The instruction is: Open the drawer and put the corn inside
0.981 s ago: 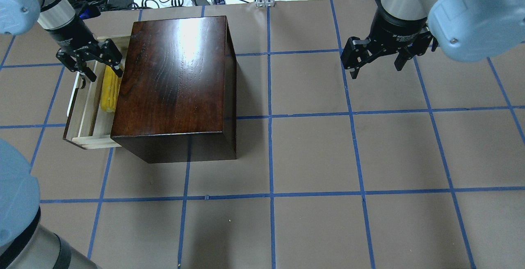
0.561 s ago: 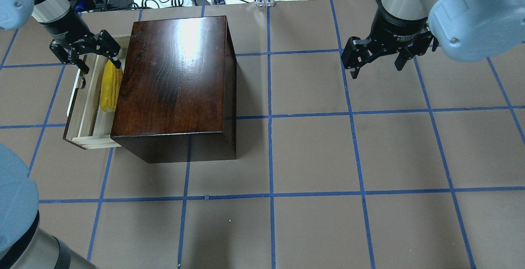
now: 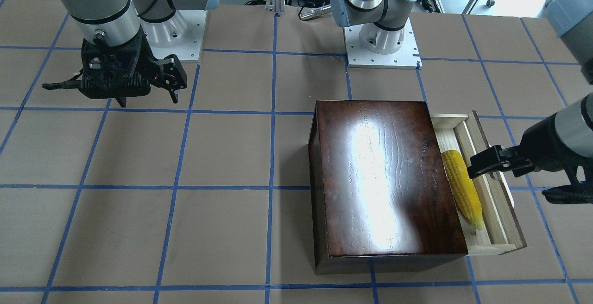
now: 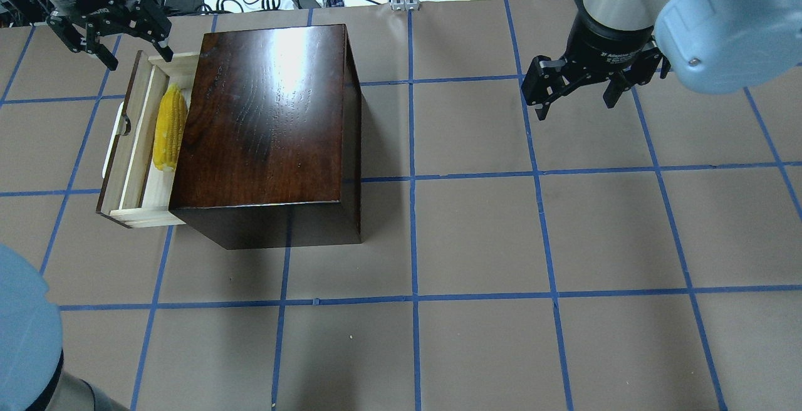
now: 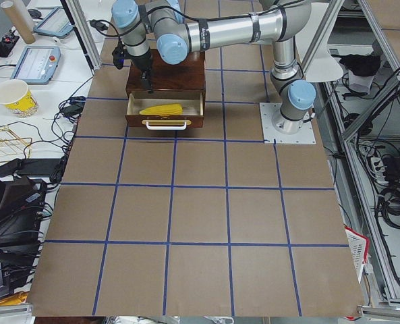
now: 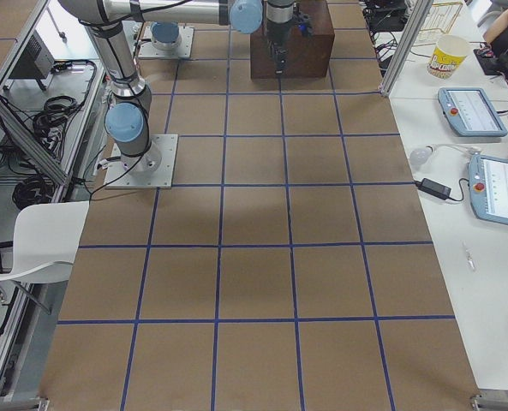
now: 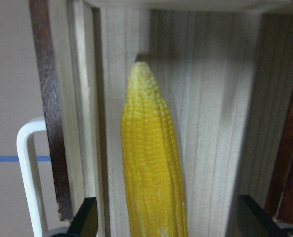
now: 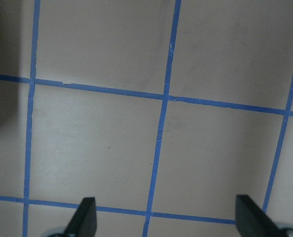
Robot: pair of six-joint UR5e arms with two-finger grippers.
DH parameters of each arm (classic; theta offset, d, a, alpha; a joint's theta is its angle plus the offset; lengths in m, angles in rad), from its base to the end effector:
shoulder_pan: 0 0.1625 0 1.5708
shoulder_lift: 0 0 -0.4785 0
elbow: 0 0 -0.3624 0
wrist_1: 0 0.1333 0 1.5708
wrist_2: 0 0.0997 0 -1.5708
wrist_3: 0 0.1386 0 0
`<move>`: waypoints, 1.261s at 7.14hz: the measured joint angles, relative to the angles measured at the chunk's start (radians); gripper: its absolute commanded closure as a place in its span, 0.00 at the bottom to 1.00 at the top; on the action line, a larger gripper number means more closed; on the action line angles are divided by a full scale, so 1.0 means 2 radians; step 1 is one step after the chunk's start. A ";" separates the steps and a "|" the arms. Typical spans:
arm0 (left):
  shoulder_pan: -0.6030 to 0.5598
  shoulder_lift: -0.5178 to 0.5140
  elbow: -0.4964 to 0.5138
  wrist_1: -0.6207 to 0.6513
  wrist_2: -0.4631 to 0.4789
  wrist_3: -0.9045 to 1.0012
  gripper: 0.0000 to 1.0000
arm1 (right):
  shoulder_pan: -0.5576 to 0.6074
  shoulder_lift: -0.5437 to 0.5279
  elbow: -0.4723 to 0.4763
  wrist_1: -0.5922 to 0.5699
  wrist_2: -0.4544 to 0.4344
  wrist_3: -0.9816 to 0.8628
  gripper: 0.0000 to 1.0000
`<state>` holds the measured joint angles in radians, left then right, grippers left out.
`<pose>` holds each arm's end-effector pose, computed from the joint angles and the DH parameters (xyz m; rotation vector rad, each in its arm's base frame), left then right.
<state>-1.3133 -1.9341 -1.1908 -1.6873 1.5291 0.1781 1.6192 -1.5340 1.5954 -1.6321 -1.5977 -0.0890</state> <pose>0.0228 -0.6328 0.4681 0.1253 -3.0738 -0.1362 0.1526 -0.4722 0.4799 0.2138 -3.1073 -0.0010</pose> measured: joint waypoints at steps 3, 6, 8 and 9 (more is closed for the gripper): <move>-0.076 0.028 0.003 -0.010 0.004 -0.081 0.00 | 0.000 0.000 0.000 0.000 0.000 0.000 0.00; -0.120 0.046 -0.029 -0.009 0.030 -0.107 0.00 | 0.000 0.000 0.000 0.000 0.000 0.000 0.00; -0.145 0.064 -0.055 -0.006 0.038 -0.109 0.00 | 0.001 0.000 0.000 0.000 0.000 0.000 0.00; -0.152 0.075 -0.064 -0.005 0.039 -0.109 0.00 | 0.001 0.000 0.000 0.000 0.000 0.000 0.00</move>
<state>-1.6164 -1.7846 -1.3187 -1.6983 1.6079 -0.0398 1.6213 -1.5340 1.5954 -1.6322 -1.5984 -0.0889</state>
